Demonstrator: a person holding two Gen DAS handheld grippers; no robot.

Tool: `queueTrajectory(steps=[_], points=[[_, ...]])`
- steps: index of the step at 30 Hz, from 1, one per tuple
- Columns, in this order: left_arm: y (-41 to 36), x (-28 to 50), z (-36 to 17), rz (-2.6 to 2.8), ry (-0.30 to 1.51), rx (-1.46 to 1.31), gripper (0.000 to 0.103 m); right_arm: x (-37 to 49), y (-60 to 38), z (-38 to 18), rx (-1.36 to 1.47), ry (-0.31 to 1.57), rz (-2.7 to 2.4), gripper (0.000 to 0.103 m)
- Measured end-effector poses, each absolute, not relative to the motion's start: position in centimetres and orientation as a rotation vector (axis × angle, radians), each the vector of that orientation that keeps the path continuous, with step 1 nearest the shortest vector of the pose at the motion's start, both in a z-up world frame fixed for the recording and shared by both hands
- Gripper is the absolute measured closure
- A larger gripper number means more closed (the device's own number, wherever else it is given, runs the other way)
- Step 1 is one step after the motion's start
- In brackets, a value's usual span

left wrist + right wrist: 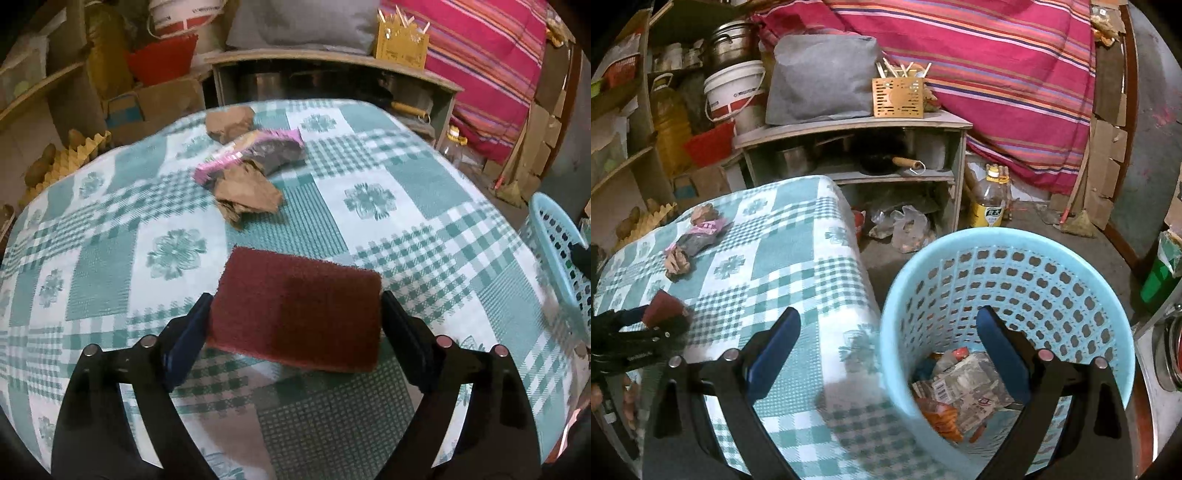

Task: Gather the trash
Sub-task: 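Grasp the brown paper bag with the right tool while the left tool holds the pad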

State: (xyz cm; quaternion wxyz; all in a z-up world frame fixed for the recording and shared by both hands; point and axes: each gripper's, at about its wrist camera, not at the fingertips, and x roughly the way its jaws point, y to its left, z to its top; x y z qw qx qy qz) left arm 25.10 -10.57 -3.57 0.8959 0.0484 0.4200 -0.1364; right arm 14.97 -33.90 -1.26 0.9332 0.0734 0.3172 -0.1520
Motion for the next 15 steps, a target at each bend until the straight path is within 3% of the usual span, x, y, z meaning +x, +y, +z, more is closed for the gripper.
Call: queueTrajectory(steps=[15], points=[[1.3, 25.4, 0.0, -0.100, 0.747, 0.070, 0.017, 19.7, -26.2, -1.6, 0.082, 0.662, -0.201, 0.009]])
